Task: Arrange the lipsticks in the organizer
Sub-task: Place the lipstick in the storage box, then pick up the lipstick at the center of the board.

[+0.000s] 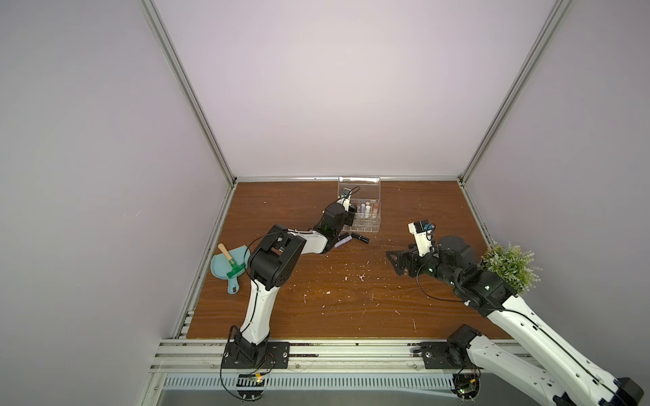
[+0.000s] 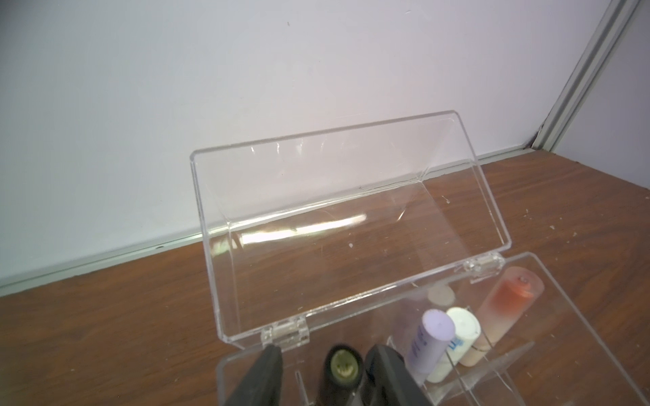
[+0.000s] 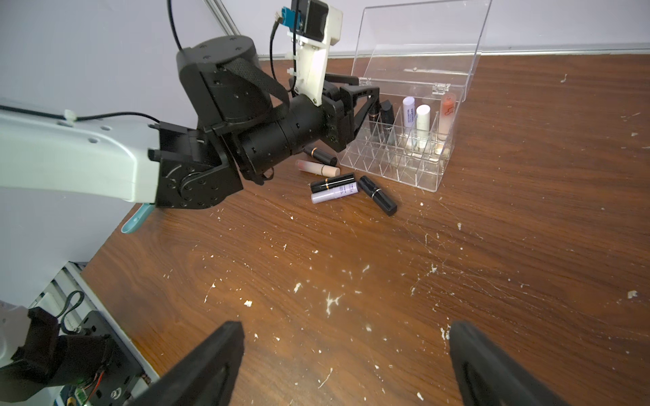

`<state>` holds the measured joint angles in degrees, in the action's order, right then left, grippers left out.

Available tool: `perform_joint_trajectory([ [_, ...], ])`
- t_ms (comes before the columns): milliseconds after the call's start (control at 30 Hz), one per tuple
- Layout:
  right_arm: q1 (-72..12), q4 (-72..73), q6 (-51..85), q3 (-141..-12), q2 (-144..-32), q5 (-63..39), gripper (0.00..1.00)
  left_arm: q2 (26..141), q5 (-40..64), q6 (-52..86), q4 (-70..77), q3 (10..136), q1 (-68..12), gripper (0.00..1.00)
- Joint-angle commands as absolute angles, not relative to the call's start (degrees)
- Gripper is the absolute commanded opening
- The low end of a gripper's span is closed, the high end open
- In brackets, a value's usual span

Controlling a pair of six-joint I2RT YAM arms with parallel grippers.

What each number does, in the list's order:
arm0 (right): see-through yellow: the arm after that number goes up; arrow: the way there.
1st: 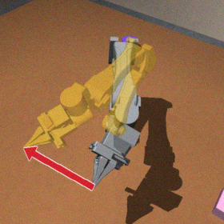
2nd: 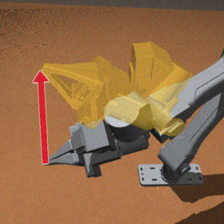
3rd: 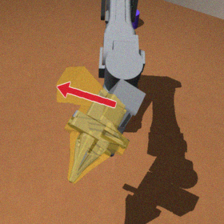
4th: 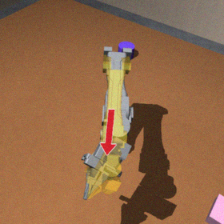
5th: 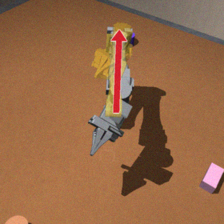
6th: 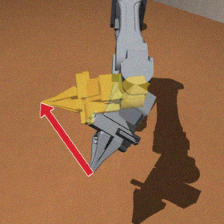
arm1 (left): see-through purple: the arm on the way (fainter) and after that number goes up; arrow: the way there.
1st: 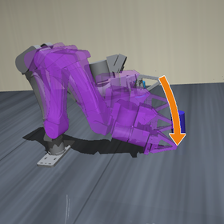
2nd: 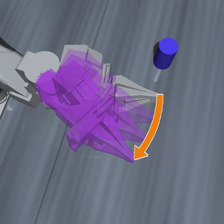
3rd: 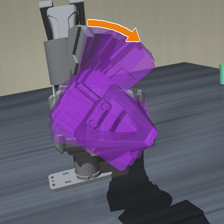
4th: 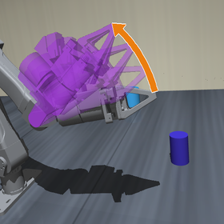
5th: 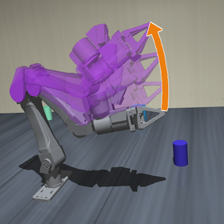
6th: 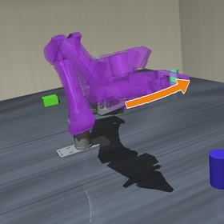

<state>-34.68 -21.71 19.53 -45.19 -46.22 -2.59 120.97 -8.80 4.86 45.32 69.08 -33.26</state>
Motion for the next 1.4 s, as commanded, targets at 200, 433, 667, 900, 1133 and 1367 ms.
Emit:
perform_joint_trajectory([
  [200,-34.39,-17.58,16.76,-44.86,-54.44,-1.96,0.98,108.03,-7.51,6.18,50.59,60.78,-33.92,0.58],
  [433,-34.4,-14.13,12.63,-46.97,-65.82,0.18,0.97,92.13,-7.35,10.09,50.63,48.78,-33.75,0.57],
  [667,-34.44,-10.46,8.74,-51.48,-77.93,-2.06,0.92,77.07,-4.42,19.86,52.43,30.6,-33.88,0.57],
  [900,-34.38,-12.86,3.87,-60.29,-88.98,-0.67,0.9,63.13,-5.56,24.52,54.45,14.74,-34.4,0.54],
  [1133,-34.36,-13.36,0.35,-66.09,-97.47,-2.29,0.89,60.93,-4.05,25.66,55.91,11.25,-34.42,0.53],
  [1367,-34.41,-12.84,-2.05,-69.82,-103.75,-1.27,0.86,61.28,-3.63,25.27,56.51,11.38,-34.45,0.53],
])
